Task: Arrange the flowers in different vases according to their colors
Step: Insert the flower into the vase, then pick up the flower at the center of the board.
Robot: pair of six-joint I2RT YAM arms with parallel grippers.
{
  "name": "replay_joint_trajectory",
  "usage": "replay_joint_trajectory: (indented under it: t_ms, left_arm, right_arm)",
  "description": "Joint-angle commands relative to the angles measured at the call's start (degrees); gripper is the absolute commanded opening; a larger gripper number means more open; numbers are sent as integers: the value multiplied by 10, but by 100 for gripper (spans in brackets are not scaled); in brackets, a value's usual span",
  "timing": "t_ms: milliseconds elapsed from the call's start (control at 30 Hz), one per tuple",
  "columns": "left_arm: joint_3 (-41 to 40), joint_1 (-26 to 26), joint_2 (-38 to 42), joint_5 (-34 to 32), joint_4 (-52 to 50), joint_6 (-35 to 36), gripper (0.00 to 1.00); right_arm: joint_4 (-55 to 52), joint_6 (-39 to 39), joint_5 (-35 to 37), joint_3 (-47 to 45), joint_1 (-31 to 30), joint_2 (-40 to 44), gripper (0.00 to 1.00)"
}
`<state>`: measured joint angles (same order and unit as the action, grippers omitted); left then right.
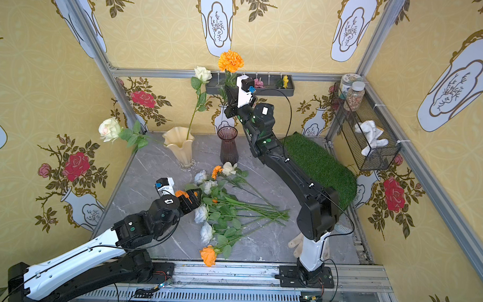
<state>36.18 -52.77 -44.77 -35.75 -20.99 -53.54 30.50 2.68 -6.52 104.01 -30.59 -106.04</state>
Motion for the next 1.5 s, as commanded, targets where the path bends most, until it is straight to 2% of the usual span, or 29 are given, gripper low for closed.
replay_joint_trajectory:
  t_ms: [0,300,633,667,700,733,767,900,1000,1233,1367,1467]
  left_arm:
    - [-4,3,-3,-4,18,9,100]
    - [-13,32,-2,22,29,8,100]
    - [-21,54,-3,42,40,5,100]
    - [-21,55,-3,43,41,5,100]
    - [-21,56,-2,43,42,5,100]
    - [-22,57,-2,45,42,5,100]
    - [-22,57,-2,45,43,5,100]
    - [-23,59,-2,49,44,5,100]
    - [-26,59,0,50,46,5,100]
    - [-35,60,16,50,48,0,100]
    - [-38,60,24,53,44,-2,100]
    - [-39,60,32,53,40,-7,100]
  right_arm:
    - [43,-21,-2,10,6,-21,0]
    - [58,-48,4,12,14,-85,0]
    - [59,-63,23,-54,-5,-129,0]
    - [64,-57,30,-67,-7,-129,2]
    - [71,-49,36,-79,-7,-126,20]
    - [76,-42,42,-88,-7,-124,43]
    - [78,-36,50,-96,-7,-119,54]
    - [63,-27,57,-118,-8,-89,74]
    - [51,-15,62,-141,-8,-50,80]
    - [-48,35,69,-222,-7,85,81]
    - [-187,72,54,-265,-4,171,80]
    - [-368,113,17,-265,4,219,80]
